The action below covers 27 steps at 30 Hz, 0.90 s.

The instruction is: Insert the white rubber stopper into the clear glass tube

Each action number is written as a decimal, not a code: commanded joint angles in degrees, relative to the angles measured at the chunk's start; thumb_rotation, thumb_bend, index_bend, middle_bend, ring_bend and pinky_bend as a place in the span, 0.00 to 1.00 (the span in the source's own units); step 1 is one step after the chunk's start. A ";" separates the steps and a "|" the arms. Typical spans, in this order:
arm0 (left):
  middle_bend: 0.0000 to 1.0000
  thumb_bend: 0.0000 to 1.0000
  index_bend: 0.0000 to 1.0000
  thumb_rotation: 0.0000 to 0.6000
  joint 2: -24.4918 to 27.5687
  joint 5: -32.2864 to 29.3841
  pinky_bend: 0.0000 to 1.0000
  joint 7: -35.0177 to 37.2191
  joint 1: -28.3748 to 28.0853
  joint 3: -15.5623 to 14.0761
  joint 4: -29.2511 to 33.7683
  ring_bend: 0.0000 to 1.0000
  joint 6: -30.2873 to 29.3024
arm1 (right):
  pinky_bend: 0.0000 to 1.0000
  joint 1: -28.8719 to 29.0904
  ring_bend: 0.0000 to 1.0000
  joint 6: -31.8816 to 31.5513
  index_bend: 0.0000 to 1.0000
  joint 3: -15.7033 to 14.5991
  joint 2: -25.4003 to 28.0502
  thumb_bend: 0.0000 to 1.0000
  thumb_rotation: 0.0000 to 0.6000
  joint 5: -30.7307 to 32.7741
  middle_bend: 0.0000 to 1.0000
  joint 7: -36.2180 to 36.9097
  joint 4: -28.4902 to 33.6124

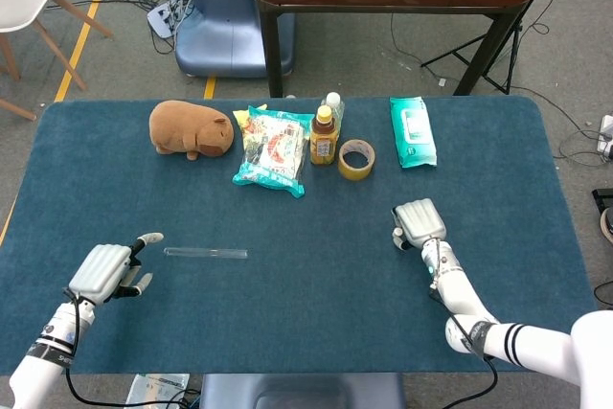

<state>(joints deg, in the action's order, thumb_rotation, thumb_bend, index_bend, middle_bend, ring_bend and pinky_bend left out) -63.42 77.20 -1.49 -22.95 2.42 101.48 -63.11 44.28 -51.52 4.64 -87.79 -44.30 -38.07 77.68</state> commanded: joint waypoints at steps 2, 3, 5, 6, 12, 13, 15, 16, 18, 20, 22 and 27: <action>0.91 0.36 0.20 1.00 0.02 -0.08 0.97 0.02 -0.01 0.03 0.00 0.99 0.06 | 1.00 0.15 1.00 0.15 0.50 0.02 -0.12 0.29 0.94 0.26 1.00 -0.09 -0.17; 0.91 0.36 0.20 1.00 0.02 -0.10 0.97 0.02 -0.01 0.04 -0.03 0.99 0.06 | 1.00 0.19 1.00 0.21 0.50 0.02 -0.15 0.29 0.94 0.35 1.00 -0.11 -0.19; 0.91 0.36 0.20 1.00 0.05 -0.12 0.97 0.04 0.00 0.06 -0.01 0.99 0.05 | 1.00 0.25 1.00 0.22 0.51 0.00 -0.17 0.29 0.94 0.44 1.00 -0.19 -0.24; 0.91 0.36 0.20 1.00 0.07 -0.15 0.97 0.05 0.01 0.06 -0.02 0.99 0.06 | 1.00 0.28 1.00 0.24 0.51 -0.02 -0.19 0.29 0.94 0.54 1.00 -0.25 -0.28; 0.91 0.36 0.20 1.00 0.03 -0.33 0.97 0.16 0.01 0.05 -0.19 0.99 0.24 | 1.00 0.47 1.00 0.52 0.52 -0.03 -0.55 0.31 0.95 1.01 1.00 -0.26 -0.82; 0.91 0.36 0.20 1.00 0.02 -0.33 0.97 0.16 0.02 0.04 -0.23 0.99 0.25 | 1.00 0.49 1.00 0.57 0.52 -0.03 -0.60 0.32 0.95 1.07 1.00 -0.24 -0.85; 0.91 0.36 0.20 1.00 -0.01 -0.37 0.97 0.21 0.02 0.05 -0.28 0.99 0.28 | 1.00 0.56 1.00 0.56 0.53 -0.03 -0.69 0.33 0.95 1.14 1.00 -0.30 -0.94; 0.91 0.36 0.20 1.00 -0.01 -0.38 0.97 0.25 0.03 0.06 -0.31 0.99 0.28 | 1.00 0.58 1.00 0.55 0.53 -0.03 -0.75 0.34 0.95 1.19 1.00 -0.30 -0.97; 0.91 0.36 0.20 1.00 -0.02 -0.41 0.97 0.27 0.05 0.09 -0.39 0.99 0.22 | 1.00 0.62 1.00 0.57 0.54 -0.03 -0.77 0.36 0.96 1.29 1.00 -0.32 -0.94; 0.91 0.36 0.20 1.00 0.00 -0.48 0.97 0.50 0.10 0.20 -0.47 0.99 0.12 | 1.00 0.60 1.00 0.43 0.55 0.01 -0.66 0.37 0.96 1.24 1.00 -0.22 -0.74; 0.91 0.36 0.20 1.00 0.10 -0.56 0.97 0.94 0.08 0.37 -0.58 0.99 0.11 | 1.00 0.39 1.00 0.06 0.56 0.25 -0.24 0.38 0.96 0.86 1.00 0.47 -0.05; 0.91 0.36 0.22 1.00 0.61 -0.46 0.97 2.38 -0.57 1.20 -1.19 0.99 0.59 | 1.00 -0.87 1.00 -2.06 0.57 1.08 3.46 0.40 0.97 -2.37 1.00 3.61 5.40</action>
<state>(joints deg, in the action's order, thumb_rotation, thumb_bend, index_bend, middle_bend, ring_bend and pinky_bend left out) -62.93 76.68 0.76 -23.37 3.46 100.41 -62.63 44.06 -52.39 5.32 -86.06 -45.08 -35.74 80.86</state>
